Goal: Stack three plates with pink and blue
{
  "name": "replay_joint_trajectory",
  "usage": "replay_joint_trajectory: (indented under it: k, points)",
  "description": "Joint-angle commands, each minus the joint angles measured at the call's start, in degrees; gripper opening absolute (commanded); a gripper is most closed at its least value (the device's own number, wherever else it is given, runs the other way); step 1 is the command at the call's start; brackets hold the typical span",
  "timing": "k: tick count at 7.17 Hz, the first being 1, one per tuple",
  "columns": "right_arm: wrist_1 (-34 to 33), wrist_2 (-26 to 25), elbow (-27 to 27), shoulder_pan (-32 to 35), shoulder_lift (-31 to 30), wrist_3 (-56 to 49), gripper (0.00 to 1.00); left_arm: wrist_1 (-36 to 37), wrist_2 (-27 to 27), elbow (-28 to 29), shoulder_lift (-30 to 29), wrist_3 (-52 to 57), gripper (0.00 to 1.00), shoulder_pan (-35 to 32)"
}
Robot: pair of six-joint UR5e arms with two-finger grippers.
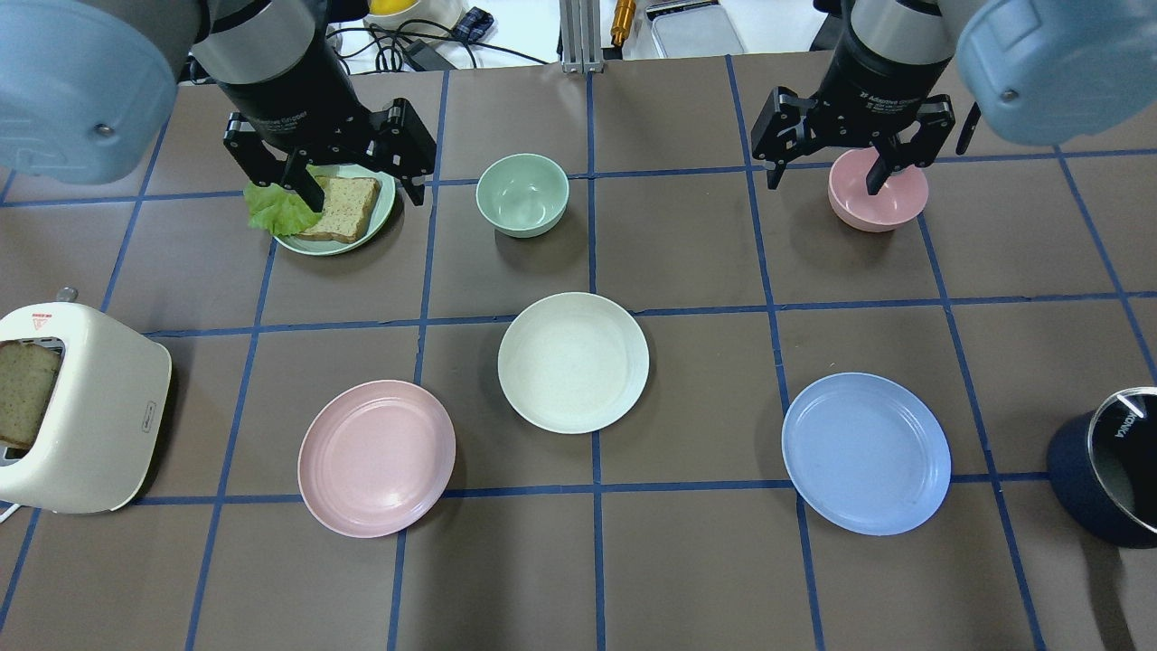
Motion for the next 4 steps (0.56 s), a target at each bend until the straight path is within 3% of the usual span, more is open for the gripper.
replay_joint_trajectory:
  k: [1, 4]
  points:
    - [0.7, -0.6, -1.4, 0.0, -0.3, 0.4, 1.0, 0.0, 0.0, -0.1, 0.2, 0.1, 1.0, 0.1]
    - [0.7, -0.9, -2.5, -0.1, -0.3, 0.6, 1.0, 0.0, -0.4, -0.1, 0.8, 0.1, 1.0, 0.0]
